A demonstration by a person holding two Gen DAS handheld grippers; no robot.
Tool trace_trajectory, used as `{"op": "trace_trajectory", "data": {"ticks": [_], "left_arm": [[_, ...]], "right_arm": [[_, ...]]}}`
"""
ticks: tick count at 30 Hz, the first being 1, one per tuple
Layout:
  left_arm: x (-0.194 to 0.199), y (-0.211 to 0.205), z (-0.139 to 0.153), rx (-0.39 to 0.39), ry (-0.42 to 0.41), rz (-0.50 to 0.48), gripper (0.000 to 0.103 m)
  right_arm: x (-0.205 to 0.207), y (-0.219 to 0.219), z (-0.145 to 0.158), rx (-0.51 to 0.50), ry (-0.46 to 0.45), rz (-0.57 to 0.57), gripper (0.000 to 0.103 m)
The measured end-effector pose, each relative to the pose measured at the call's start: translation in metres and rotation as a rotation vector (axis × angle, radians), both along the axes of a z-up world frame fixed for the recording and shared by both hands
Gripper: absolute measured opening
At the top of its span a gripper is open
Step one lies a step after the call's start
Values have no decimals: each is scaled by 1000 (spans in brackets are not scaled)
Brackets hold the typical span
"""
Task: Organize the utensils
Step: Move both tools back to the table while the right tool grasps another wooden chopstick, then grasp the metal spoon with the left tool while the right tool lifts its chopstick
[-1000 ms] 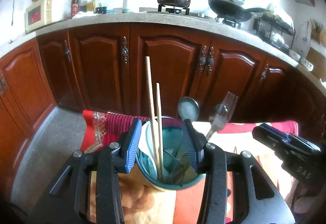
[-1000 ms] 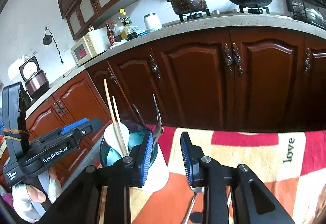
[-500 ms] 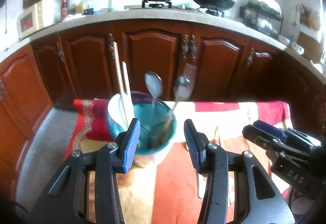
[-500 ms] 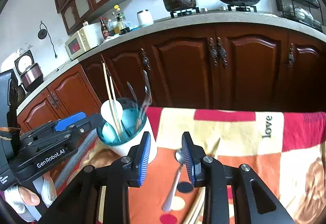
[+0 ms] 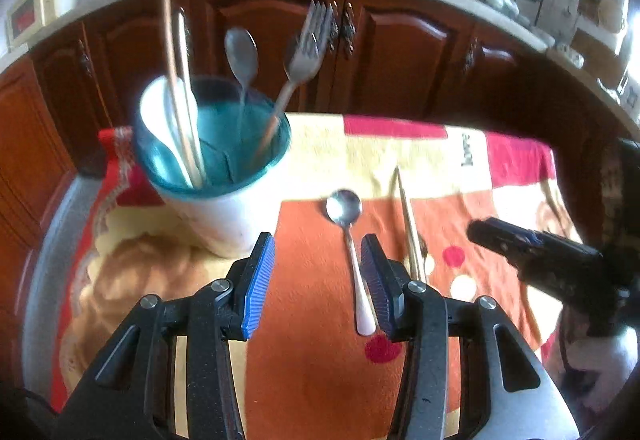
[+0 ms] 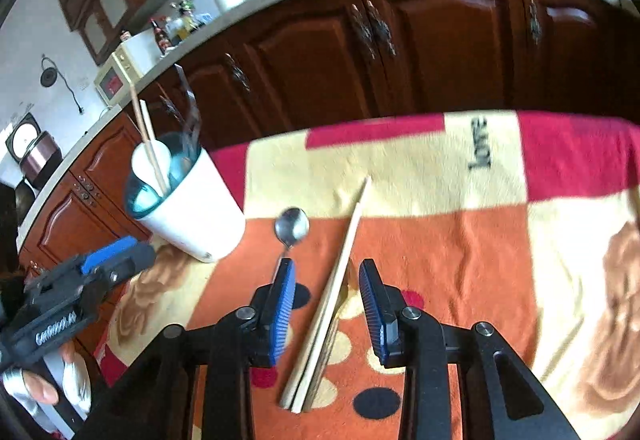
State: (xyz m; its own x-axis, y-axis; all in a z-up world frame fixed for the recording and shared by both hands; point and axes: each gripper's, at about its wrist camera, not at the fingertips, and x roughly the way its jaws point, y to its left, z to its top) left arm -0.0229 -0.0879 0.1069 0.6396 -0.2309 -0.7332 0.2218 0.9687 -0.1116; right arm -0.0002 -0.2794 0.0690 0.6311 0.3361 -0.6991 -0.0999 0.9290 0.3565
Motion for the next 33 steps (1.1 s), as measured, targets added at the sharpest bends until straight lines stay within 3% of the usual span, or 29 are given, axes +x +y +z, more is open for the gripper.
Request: {"op": "trace_trajectory", "data": {"ticks": [9,12,17,24,33], "left_arm": [[13,-10,-21,12,47,-13,44],[20,-12,-28,16,66,-12,44],[34,-17,-38,16,91,-4,44],[61,-43,-56,28,139,28,44],[99,-58,-73,86,156,95,44]], "right_arm": [[71,6,-40,43,116,6,24],[82,6,-56,68,166,17,8],[66,-12,-45,131,101,17,7],[46,-45,-33,139,72,-6,7],[45,-75,-47,238,78,-31,7]]}}
